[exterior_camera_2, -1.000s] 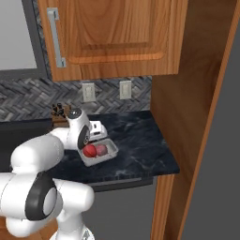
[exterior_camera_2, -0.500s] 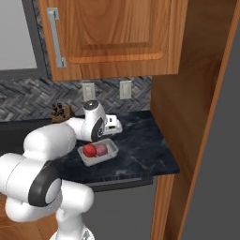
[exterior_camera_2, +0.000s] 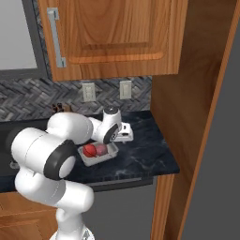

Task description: Take the onion and onion out of the freezer and place them in the tupperware container on the counter. Then put the tupperware containing the vegetables back in the freezer.

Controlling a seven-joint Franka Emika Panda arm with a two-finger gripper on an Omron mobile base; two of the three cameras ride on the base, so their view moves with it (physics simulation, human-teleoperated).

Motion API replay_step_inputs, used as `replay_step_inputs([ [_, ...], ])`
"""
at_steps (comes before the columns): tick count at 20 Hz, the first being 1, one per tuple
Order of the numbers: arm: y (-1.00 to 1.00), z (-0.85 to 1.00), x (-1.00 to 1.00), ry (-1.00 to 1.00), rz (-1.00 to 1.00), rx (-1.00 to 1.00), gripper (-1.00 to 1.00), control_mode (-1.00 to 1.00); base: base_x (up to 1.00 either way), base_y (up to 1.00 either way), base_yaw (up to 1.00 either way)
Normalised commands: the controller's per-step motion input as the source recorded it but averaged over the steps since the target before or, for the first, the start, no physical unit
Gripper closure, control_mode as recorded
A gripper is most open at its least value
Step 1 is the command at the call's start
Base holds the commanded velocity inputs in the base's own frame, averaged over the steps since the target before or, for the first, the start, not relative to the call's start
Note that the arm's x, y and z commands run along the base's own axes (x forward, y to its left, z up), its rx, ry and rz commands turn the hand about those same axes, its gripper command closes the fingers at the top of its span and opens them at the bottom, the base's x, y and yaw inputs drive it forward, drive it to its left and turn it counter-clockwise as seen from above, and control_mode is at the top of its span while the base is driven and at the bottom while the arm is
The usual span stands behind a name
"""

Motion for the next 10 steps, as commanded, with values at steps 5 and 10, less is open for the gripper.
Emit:
replay_step_inputs([
  [5, -0.05, -0.2, 0.1, 0.07, -0.01, 0.09, -1.0, -1.0, 0.0, 0.0, 0.0],
  [10, -0.11, -0.27, 0.08, 0.09, 0.0, 0.04, -1.0, -1.0, 0.0, 0.0, 0.0],
])
